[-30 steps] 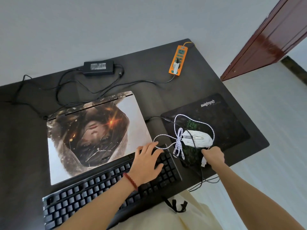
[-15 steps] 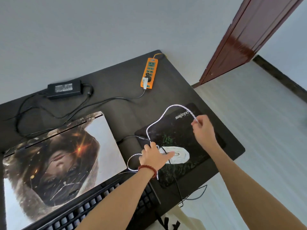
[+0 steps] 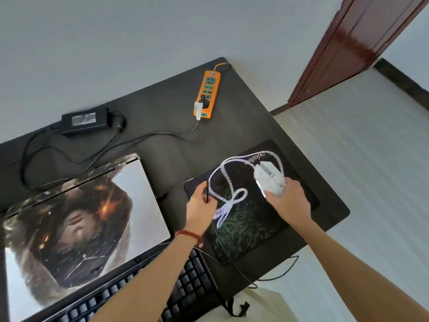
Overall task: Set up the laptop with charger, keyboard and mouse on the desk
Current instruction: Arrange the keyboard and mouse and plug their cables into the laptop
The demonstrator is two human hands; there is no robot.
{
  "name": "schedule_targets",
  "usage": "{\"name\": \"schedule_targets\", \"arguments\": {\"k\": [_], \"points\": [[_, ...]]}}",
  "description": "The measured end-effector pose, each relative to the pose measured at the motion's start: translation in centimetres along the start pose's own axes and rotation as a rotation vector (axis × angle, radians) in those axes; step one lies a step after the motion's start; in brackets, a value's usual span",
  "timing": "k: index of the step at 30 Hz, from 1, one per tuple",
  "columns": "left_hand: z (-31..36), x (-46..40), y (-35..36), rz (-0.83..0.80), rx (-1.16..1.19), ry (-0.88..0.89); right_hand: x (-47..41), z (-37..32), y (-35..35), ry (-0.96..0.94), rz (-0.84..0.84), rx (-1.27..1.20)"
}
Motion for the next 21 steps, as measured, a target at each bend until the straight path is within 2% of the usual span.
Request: {"name": "schedule_targets", "arguments": {"k": [2, 5, 6, 8, 9, 10, 12, 13, 14, 18, 19, 21], "points": [[1.8, -0.4, -0.5, -0.112, 0.378, -0.004, -1.4, 0.7, -0.4, 0.099, -0.034, -0.027], [4.2, -1.6, -2.8, -0.123, 0.896, -0.027, -1.8, 0.4, 0.1, 0.127, -0.127, -0.054], [4.6, -1.8, -3.4, -0.122, 1.002, -0.04, -1.4, 0.1, 0.0, 0.108, -0.084, -0.078], [5.2, -2.1, -3.6, -0.158, 1.022, -0.068, 0.2, -1.3, -0.4, -0.008, 0.04, -0.196], [5.4, -2.1, -3.3, -0.189, 0.989, -0.081, 1.0, -2.3, 0.0, -0.075, -0.013, -0.302], [5.7, -2.2, -2.8, -0.222, 0.973, -0.086, 1.9, -3.4, 1.2, -0.133, -0.19, -0.421], [6.7, -2.5, -2.0, -0.275, 1.018, -0.079, 4.9, -5.5, 3.9, -0.19, -0.668, -0.557], [7.2, -2.7, -2.0, -0.272, 1.053, -0.068, 6.1, -5.9, 4.6, -0.216, -0.806, -0.539], [7.7, -3.0, -2.4, -0.252, 1.087, -0.051, 6.8, -5.7, 4.9, -0.236, -0.861, -0.494], [7.9, -3.5, -4.2, -0.151, 1.14, -0.029, 7.1, -1.9, 3.3, -0.231, -0.747, -0.226], [7.6, -3.5, -4.5, -0.149, 1.097, -0.048, 6.7, -0.7, 2.4, -0.204, -0.656, -0.206], [6.8, -2.9, -4.4, -0.197, 0.941, -0.094, 6.5, 1.1, -0.7, -0.091, -0.397, -0.322]]}}
Point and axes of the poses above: each hand's wrist, its own x-axis away from the middle knuckle, its own y-axis out of the palm, z = x × y, the point moved 6 cm from there along -x, towards the middle knuckle, and after that the axes turned 7 degrees about -z, right-handed, at the moved point
